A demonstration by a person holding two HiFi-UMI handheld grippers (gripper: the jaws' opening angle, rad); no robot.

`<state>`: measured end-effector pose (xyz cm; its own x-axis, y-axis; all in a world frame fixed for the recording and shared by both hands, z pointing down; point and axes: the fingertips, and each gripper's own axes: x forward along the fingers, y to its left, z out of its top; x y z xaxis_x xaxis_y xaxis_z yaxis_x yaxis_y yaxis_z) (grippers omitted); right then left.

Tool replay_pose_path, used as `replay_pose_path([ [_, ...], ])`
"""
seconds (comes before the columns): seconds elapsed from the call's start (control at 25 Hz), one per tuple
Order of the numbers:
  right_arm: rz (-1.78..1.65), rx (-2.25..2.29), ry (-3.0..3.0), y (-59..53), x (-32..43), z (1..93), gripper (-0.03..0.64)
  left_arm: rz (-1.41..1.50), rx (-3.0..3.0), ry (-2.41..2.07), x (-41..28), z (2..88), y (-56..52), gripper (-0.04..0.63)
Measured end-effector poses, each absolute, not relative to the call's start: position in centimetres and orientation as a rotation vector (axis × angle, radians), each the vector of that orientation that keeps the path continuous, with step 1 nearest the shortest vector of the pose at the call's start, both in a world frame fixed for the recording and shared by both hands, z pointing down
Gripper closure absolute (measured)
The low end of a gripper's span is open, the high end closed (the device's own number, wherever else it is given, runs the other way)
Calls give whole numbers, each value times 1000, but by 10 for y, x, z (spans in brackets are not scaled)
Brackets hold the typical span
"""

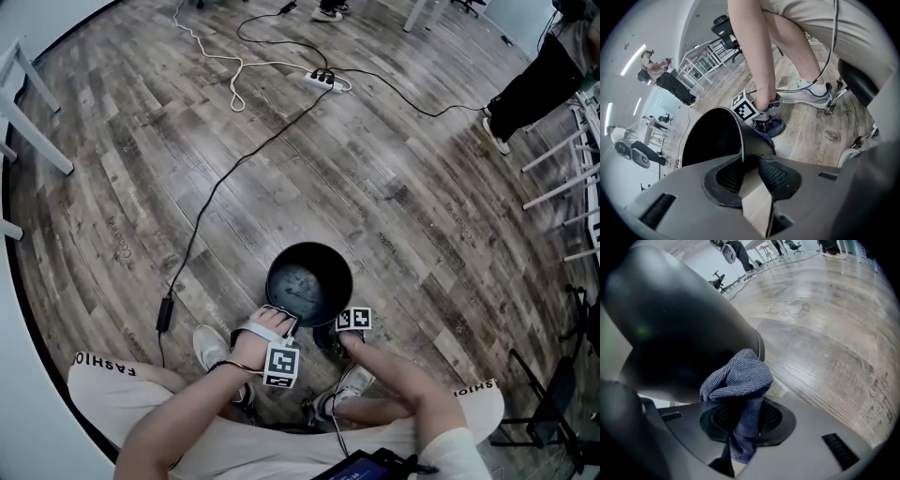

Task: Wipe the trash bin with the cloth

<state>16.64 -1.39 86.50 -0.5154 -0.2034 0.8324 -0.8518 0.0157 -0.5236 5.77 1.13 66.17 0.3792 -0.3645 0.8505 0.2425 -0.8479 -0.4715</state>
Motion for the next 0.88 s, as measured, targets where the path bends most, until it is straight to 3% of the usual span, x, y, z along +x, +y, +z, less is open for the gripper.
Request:
replay_pose_path([
  [0.6, 1540, 962, -1913, 25, 141, 663, 538, -1544, -2175, 137, 36, 662, 6, 448],
  [0.88, 1489, 994, -1924, 32, 137, 626, 538, -1535, -2124, 111, 36, 663, 9, 479],
])
